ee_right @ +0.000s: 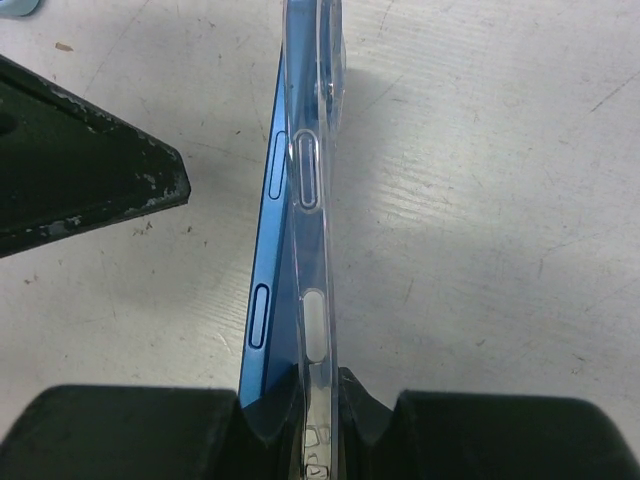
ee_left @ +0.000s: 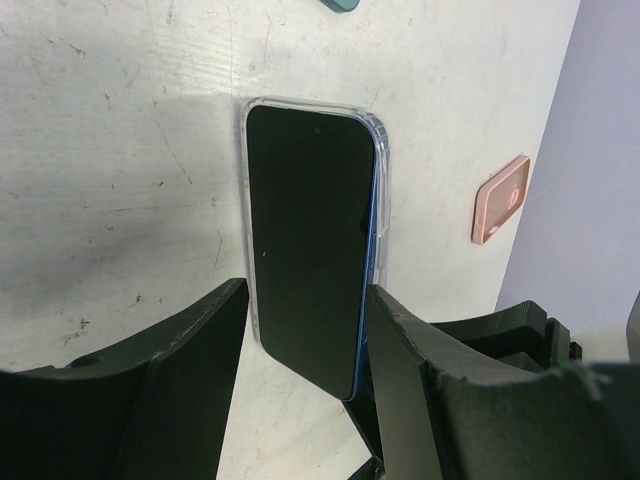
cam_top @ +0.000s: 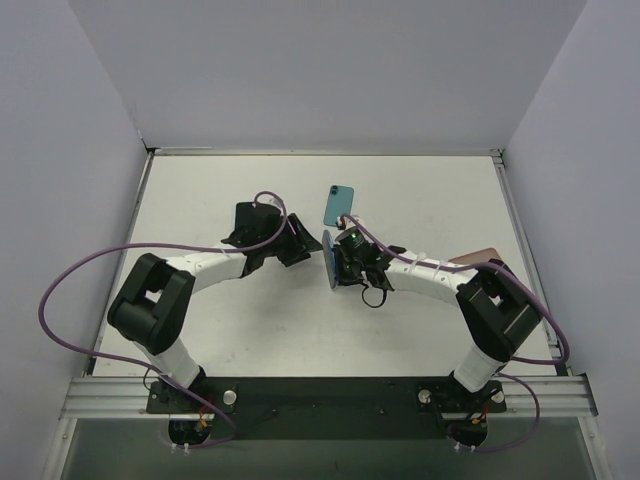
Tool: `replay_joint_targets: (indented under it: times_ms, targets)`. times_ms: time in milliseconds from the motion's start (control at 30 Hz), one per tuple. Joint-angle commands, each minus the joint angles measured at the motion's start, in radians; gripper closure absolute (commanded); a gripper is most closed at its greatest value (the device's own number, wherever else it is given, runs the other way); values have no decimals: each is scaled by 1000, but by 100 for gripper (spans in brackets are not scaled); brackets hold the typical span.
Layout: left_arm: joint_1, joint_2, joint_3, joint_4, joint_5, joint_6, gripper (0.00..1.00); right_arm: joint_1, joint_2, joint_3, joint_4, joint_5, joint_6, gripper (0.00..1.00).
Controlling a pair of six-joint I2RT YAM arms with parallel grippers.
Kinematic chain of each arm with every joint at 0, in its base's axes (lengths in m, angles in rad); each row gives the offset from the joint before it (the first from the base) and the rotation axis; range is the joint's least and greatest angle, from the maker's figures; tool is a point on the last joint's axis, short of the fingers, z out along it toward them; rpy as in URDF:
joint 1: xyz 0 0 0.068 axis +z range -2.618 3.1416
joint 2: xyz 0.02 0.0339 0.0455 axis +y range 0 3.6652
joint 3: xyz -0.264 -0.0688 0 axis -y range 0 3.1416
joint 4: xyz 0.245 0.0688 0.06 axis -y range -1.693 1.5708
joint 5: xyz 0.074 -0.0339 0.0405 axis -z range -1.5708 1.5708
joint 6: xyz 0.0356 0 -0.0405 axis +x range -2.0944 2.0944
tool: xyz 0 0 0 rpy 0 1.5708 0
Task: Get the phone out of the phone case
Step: Remove the phone case from the phone.
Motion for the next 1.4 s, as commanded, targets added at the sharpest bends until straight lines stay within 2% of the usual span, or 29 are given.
replay_joint_targets:
  times_ms: [0,367,700,1200,1367]
  targets:
    - [-17,-28,39,22,13,29,40,38,7,-20,-99,-98,12,100]
    - [-41,38,86,-13,59,49,41,38,23,-2,-102,-95,23,100]
    - [-44,-7,53,-39,46,66,44,40,38,18,-111,-95,26,100]
    - [-65,42,102,-115,66,114,44,40,57,41,-116,-104,20,100]
    - [-82,58,122,-196,36,129,44,38,52,43,-119,-96,22,100]
